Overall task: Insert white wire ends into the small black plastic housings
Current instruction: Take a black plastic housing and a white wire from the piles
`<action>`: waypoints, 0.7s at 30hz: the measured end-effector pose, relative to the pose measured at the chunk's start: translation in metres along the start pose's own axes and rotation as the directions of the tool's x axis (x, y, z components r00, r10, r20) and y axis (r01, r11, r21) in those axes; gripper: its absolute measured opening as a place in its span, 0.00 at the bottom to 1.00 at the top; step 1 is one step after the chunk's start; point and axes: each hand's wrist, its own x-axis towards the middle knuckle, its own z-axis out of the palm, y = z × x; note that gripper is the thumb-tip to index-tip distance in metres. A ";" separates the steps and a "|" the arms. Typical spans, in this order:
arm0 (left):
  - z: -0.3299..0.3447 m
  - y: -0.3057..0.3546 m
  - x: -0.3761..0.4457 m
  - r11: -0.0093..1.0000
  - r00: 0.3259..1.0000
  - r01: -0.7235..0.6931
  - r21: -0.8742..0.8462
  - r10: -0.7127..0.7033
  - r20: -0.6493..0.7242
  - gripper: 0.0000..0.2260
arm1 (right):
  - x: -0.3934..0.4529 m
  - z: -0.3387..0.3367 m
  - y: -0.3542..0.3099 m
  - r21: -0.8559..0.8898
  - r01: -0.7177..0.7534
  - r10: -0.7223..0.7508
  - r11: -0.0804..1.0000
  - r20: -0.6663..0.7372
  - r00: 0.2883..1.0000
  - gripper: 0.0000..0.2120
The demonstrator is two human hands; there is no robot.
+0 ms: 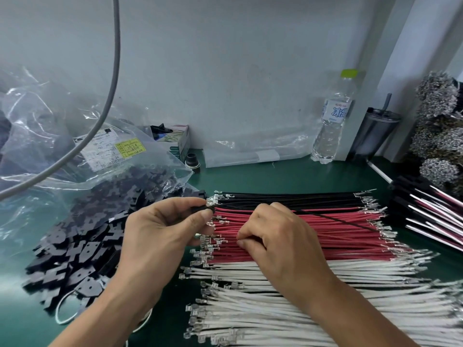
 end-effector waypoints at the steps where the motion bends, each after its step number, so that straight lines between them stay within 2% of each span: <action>1: 0.000 0.000 0.000 1.000 1.000 0.000 0.002 0.000 -0.001 0.08 | -0.001 0.000 0.000 0.002 -0.001 0.001 1.000 0.000 1.000 0.04; 6: -0.001 0.001 0.001 0.999 1.000 -0.004 -0.037 0.004 -0.006 0.08 | 0.000 -0.002 -0.003 -0.023 -0.003 0.002 1.000 -0.062 0.998 0.03; 8: -0.003 0.003 0.002 0.998 1.000 -0.011 -0.060 0.010 -0.021 0.09 | 0.001 -0.004 0.000 0.045 0.004 0.001 0.999 -0.111 0.994 0.02; 10: -0.005 0.005 0.002 0.995 1.000 -0.001 -0.103 -0.001 -0.020 0.11 | 0.000 -0.008 0.003 0.142 0.003 0.015 0.990 -0.129 0.992 0.07; 12: -0.005 0.008 0.003 0.985 0.999 0.041 -0.166 -0.040 0.011 0.14 | -0.001 -0.012 0.004 0.235 -0.005 0.039 0.972 -0.139 0.990 0.10; 14: -0.005 0.010 0.003 0.974 0.996 0.085 -0.211 -0.075 0.055 0.16 | -0.002 -0.014 0.003 0.282 0.004 0.043 0.960 -0.162 0.986 0.09; 21: -0.003 0.012 0.000 0.955 0.971 0.186 -0.229 -0.143 0.193 0.16 | -0.002 -0.018 -0.003 0.279 0.074 -0.006 0.957 -0.236 0.972 0.09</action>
